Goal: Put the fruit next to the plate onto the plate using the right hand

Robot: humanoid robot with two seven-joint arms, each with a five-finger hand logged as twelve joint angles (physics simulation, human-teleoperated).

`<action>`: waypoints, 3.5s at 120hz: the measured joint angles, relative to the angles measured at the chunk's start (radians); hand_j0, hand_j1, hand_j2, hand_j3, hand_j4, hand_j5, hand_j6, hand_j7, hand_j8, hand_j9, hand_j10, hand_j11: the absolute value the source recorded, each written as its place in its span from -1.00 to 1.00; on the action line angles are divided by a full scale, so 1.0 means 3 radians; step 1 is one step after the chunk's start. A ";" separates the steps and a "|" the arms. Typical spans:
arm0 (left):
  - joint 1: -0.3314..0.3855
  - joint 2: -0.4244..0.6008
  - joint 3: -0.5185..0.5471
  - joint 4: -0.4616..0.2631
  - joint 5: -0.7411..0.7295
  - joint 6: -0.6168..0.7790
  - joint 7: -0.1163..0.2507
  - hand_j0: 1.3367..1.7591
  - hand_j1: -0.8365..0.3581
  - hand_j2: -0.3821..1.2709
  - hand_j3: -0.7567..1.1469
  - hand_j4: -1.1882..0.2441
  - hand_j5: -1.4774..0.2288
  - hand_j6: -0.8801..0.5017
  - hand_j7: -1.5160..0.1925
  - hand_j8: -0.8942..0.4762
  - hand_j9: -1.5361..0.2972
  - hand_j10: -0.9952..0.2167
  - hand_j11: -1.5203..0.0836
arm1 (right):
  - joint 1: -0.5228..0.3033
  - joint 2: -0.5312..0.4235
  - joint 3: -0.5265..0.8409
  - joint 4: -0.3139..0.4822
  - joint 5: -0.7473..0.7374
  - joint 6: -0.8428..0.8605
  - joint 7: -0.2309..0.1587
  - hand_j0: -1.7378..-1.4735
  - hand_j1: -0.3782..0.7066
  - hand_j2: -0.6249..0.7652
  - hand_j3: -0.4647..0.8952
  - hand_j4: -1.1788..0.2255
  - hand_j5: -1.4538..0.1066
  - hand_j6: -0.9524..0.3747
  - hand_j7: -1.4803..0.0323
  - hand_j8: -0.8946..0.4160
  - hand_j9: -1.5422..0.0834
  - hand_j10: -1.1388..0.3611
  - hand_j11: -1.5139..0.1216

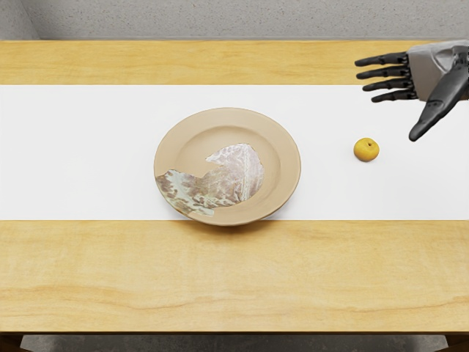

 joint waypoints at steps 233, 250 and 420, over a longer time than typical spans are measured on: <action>0.0000 0.0000 0.0000 0.0000 0.0000 0.0000 0.0000 0.52 0.98 -0.54 -0.21 0.66 0.73 0.27 0.77 0.31 0.68 0.64 0.90 | 0.0329 0.2311 -0.2348 -0.1487 -0.1914 -0.2673 0.0000 -0.40 -0.77 -0.12 -0.32 0.56 0.73 0.31 0.82 0.23 0.77 0.41 0.72; 0.0000 0.0000 0.0000 0.0000 0.0000 0.0000 0.0000 0.52 0.98 -0.54 -0.21 0.66 0.73 0.27 0.77 0.31 0.68 0.64 0.90 | 0.0308 0.2319 -0.2348 -0.1499 -0.1917 -0.2675 0.0000 -0.40 -0.67 -0.13 -0.32 0.50 0.66 0.24 0.74 0.17 0.70 0.35 0.65; 0.0000 0.0000 0.0000 0.0000 0.0000 0.0000 0.0000 0.52 0.98 -0.54 -0.21 0.66 0.73 0.27 0.77 0.31 0.68 0.64 0.90 | 0.0198 0.2403 -0.2354 -0.1612 -0.1923 -0.2681 0.0000 -0.40 -0.44 -0.16 -0.32 0.35 0.48 0.08 0.56 0.01 0.53 0.21 0.49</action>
